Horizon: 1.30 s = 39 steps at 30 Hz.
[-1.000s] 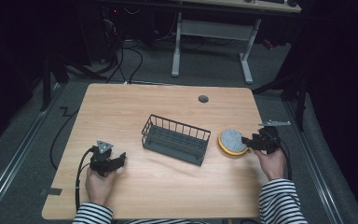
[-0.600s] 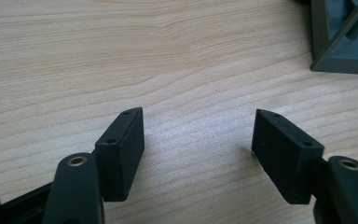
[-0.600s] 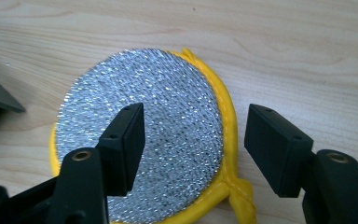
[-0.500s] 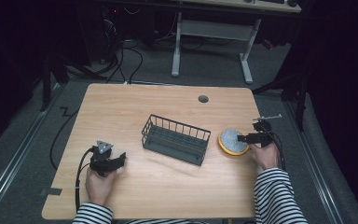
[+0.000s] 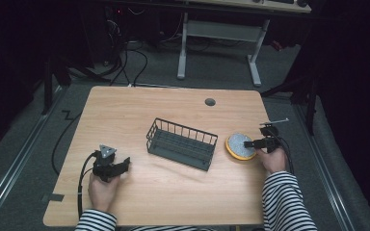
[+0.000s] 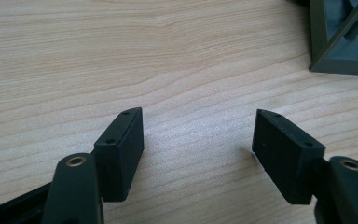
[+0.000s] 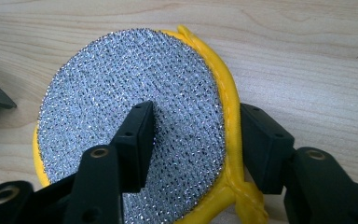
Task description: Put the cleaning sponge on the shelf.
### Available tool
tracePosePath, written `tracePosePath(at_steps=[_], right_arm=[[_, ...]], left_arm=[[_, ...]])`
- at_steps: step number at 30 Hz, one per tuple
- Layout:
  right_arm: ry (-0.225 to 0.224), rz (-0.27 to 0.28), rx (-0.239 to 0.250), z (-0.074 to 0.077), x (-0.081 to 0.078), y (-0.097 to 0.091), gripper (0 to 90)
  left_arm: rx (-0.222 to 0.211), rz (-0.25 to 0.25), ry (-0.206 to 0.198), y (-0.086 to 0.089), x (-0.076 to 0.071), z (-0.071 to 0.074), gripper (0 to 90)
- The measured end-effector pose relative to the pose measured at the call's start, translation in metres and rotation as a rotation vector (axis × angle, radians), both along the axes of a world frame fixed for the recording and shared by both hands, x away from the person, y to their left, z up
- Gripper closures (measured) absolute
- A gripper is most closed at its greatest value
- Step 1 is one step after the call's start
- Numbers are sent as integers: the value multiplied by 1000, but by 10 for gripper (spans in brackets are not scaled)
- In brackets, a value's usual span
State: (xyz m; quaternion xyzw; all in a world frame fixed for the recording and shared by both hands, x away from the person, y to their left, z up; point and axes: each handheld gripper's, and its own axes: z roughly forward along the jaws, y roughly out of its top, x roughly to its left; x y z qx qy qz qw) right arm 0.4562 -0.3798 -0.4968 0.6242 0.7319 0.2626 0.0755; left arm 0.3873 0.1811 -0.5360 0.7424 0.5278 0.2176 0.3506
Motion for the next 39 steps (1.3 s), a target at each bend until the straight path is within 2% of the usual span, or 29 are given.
tracePosePath(at_steps=[3, 4, 5, 8, 12, 17, 24, 29, 35, 39], right_arm=[[17, -2, 22, -1, 1, -2, 525], [26, -3, 46, -2, 2, -4, 570], [26, -1, 49, -2, 2, -4, 591], [22, 8, 29, -1, 1, -1, 631], [-18, 33, -34, 2, -3, 6, 745], [-45, 45, -51, 3, -5, 9, 777], [-75, 54, -37, 6, -7, 11, 786], [-103, 59, -20, 12, -11, 13, 791], [-121, 74, -33, 21, -17, 15, 793], [-139, 82, -25, 27, -21, 13, 793]], left_arm=[[0, 0, 0, 0, 0, 0, 343], [1, 0, 0, 0, 0, 0, 343], [3, 3, 0, 0, 0, 0, 340], [1, 9, 0, 0, 0, 0, 337], [-9, 16, 2, 0, 0, 0, 331], [4, 27, 1, 0, 0, 0, 328], [8, 25, 0, -1, 0, 0, 320], [7, 24, 2, -1, 0, 0, 318], [6, 23, 2, -1, 0, 0, 316], [6, 21, 2, -1, 0, 0, 315]])
